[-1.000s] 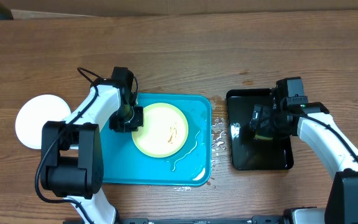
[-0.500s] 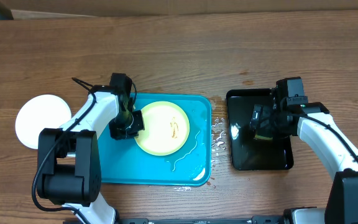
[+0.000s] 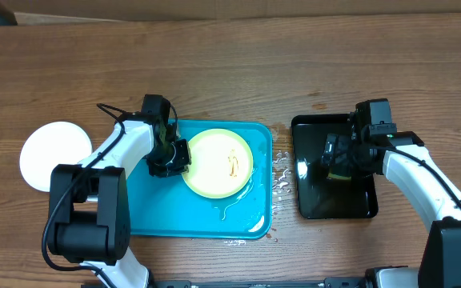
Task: Clean dirty plates on tray and stack at the side
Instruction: 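Hold the yellow plate rim with the left gripper on the teal tray, then rub the sponge in the black tray with the right gripper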
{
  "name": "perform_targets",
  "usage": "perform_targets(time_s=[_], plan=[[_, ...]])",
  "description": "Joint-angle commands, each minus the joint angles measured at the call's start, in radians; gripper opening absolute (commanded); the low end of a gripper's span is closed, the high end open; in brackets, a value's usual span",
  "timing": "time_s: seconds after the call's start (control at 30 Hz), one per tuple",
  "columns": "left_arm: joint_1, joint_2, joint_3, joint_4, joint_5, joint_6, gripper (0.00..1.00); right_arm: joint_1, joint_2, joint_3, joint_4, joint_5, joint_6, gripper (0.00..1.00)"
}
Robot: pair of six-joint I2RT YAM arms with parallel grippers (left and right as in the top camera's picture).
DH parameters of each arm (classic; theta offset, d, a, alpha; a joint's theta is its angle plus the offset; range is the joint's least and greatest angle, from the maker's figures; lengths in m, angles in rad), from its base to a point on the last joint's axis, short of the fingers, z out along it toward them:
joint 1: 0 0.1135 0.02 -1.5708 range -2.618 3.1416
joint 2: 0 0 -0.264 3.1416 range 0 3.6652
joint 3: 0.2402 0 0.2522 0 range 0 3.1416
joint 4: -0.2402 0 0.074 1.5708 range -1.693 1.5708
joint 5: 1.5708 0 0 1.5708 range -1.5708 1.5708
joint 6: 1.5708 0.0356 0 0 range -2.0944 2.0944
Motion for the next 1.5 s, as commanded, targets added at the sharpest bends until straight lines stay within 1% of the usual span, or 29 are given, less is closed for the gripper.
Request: perform_targets(time_s=[0.0, 0.03, 0.07, 0.13, 0.17, 0.23, 0.3, 0.33, 0.37, 0.4, 0.43, 0.5, 0.53, 0.6, 0.67, 0.7, 0.9, 0.93, 1.03, 1.07, 1.1, 1.13, 1.23, 1.3, 1.37, 1.4, 1.47], plan=[[0.004, 0.053, -0.037, 0.011, -0.019, -0.002, 0.15, -0.003, 0.001, -0.001, 0.004, -0.034, 0.005, 1.00], [0.004, 0.053, -0.037, 0.012, -0.019, 0.009, 0.08, -0.003, 0.001, -0.001, 0.001, -0.094, 0.005, 1.00], [0.003, 0.053, -0.037, 0.012, -0.019, 0.014, 0.04, -0.003, 0.001, -0.001, -0.013, -0.177, 0.004, 1.00], [0.003, 0.053, -0.037, 0.016, -0.019, 0.016, 0.04, -0.003, 0.001, -0.001, -0.068, -0.282, 0.004, 1.00], [0.003, 0.053, -0.037, 0.016, -0.019, 0.016, 0.07, -0.003, 0.001, -0.001, -0.084, -0.300, 0.003, 1.00], [0.002, 0.053, -0.038, 0.016, -0.019, 0.017, 0.11, -0.003, 0.001, 0.000, -0.078, -0.297, -0.011, 1.00], [0.002, 0.053, -0.038, 0.020, -0.026, 0.016, 0.25, -0.003, 0.001, 0.000, -0.073, -0.283, -0.011, 1.00], [0.002, 0.053, -0.038, 0.021, -0.031, 0.016, 0.28, -0.003, 0.001, 0.000, -0.071, -0.251, -0.011, 1.00], [0.002, 0.053, -0.038, 0.021, -0.035, 0.016, 0.29, -0.003, 0.001, 0.000, -0.069, -0.217, -0.011, 1.00], [0.002, 0.053, -0.038, 0.021, -0.034, 0.016, 0.29, -0.003, 0.001, 0.000, -0.070, -0.171, -0.010, 0.99], [0.002, 0.053, -0.038, 0.020, -0.034, 0.016, 0.27, -0.003, 0.001, 0.000, -0.071, -0.129, -0.009, 0.95], [0.002, 0.053, -0.038, 0.019, -0.035, 0.016, 0.20, -0.003, 0.001, -0.003, -0.072, -0.063, 0.000, 0.92], [0.002, 0.053, -0.038, 0.019, -0.035, 0.016, 0.16, -0.002, 0.001, -0.006, -0.067, -0.053, -0.001, 0.91], [0.002, 0.053, -0.038, 0.020, -0.035, 0.016, 0.13, -0.001, 0.001, -0.015, -0.051, -0.050, -0.005, 0.87], [0.002, 0.053, -0.038, 0.025, -0.039, 0.016, 0.14, -0.001, 0.001, -0.027, -0.039, -0.020, -0.004, 0.79], [0.002, 0.053, -0.038, 0.027, -0.043, 0.016, 0.15, -0.001, 0.001, -0.035, -0.032, -0.003, -0.003, 0.77], [0.002, 0.053, -0.038, 0.038, -0.061, 0.016, 0.16, 0.001, 0.001, -0.121, 0.024, -0.005, 0.000, 0.75], [0.002, 0.053, -0.038, 0.039, -0.061, 0.016, 0.16, 0.001, 0.001, -0.141, 0.049, -0.005, 0.000, 0.72], [0.002, 0.053, -0.038, 0.039, -0.061, 0.016, 0.15, 0.001, 0.002, -0.190, 0.126, -0.013, 0.000, 0.42], [0.002, 0.053, -0.038, 0.039, -0.061, 0.016, 0.15, 0.001, 0.002, -0.197, 0.140, -0.024, -0.004, 0.37], [0.002, 0.053, -0.038, 0.039, -0.061, 0.016, 0.15, 0.001, 0.002, -0.198, 0.140, -0.035, -0.005, 0.24], [0.002, 0.053, -0.038, 0.038, -0.061, 0.016, 0.16, 0.001, 0.002, -0.198, 0.138, -0.048, -0.005, 0.04], [0.002, 0.053, -0.038, 0.038, -0.061, 0.016, 0.17, 0.001, 0.002, -0.178, 0.099, -0.115, -0.040, 0.04], [0.002, 0.053, -0.038, 0.037, -0.061, 0.016, 0.18, 0.001, -0.005, -0.138, 0.041, -0.115, -0.041, 0.04], [0.002, 0.053, -0.038, 0.037, -0.061, 0.016, 0.18, 0.001, -0.014, -0.093, -0.019, -0.114, -0.040, 0.14], [0.002, 0.053, -0.038, 0.037, -0.060, 0.016, 0.18, 0.001, -0.018, -0.066, -0.056, -0.116, -0.038, 0.20], [0.002, 0.053, -0.038, 0.037, -0.061, 0.016, 0.19, 0.001, -0.021, -0.017, -0.117, -0.122, -0.038, 0.26]])
